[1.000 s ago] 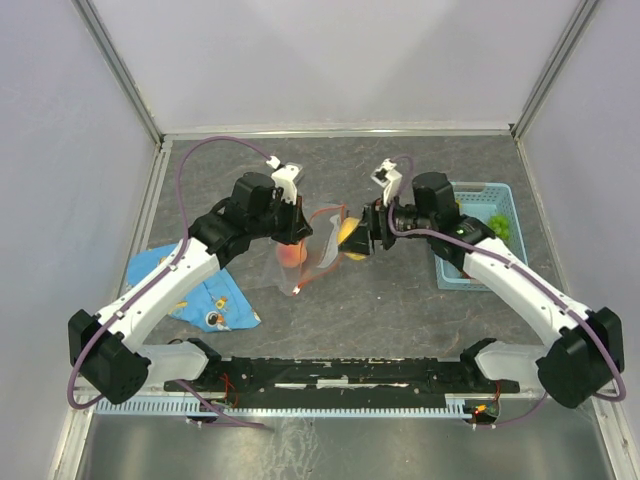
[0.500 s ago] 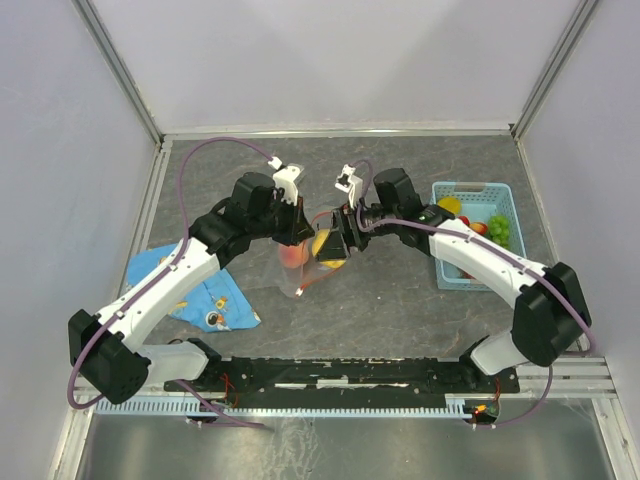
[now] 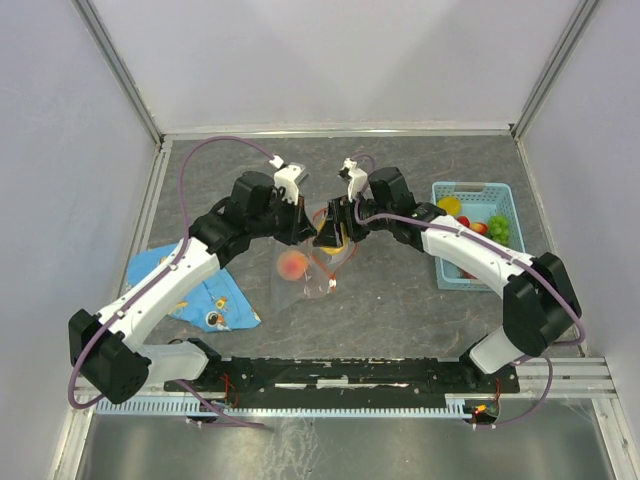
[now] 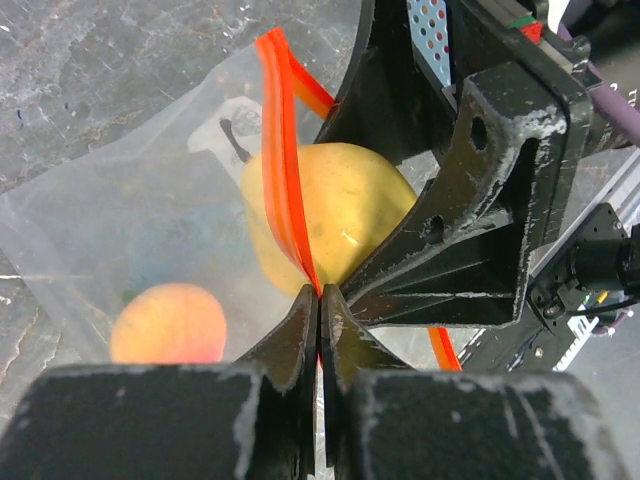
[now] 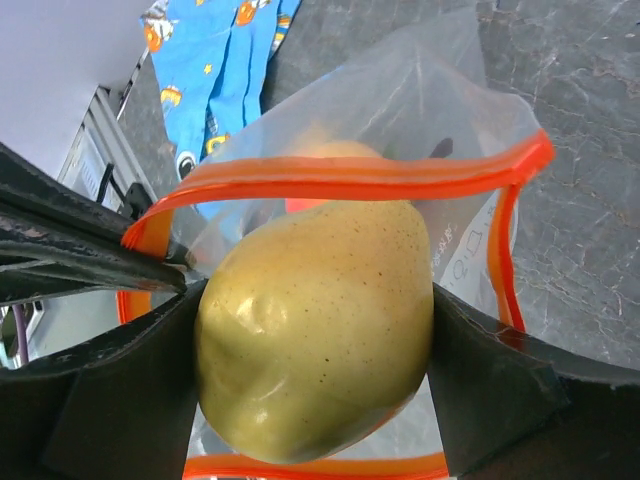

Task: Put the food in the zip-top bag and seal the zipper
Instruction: Place the fake fruit in the zipper food storage bag.

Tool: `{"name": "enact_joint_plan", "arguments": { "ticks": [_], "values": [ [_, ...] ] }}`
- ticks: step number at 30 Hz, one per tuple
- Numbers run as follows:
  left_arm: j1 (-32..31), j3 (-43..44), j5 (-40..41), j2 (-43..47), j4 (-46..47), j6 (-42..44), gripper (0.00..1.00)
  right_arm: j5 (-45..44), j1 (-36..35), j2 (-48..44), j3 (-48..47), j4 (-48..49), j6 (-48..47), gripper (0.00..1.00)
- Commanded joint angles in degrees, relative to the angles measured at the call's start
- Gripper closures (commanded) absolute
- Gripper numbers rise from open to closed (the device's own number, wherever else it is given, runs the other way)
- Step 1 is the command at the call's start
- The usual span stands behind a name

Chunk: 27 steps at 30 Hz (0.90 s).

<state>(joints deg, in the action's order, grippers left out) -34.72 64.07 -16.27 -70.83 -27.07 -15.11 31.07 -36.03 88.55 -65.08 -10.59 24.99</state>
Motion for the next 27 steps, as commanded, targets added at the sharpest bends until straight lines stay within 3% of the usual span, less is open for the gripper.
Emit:
{"name": "enact_joint_plan", "arguments": {
  "ticks": [1, 14, 27],
  "values": [
    [0.2, -0.1, -3.4, -0.2, 3.9, -1.7, 0.97, -6.9, -0.6, 0.5, 0.3, 8.6, 5.5, 0.20],
    [0.3, -0.2, -3.7, -1.6, 4.0, -3.8, 0.97, -23.7, -3.2, 0.6, 2.5, 11.0, 23.7, 0.17],
    [0.7, -0.3, -3.1, -1.3, 4.2, -4.6, 0.97, -29.4, -7.6, 4.7, 1.0, 14.5, 35.4, 0.11]
  ]
}}
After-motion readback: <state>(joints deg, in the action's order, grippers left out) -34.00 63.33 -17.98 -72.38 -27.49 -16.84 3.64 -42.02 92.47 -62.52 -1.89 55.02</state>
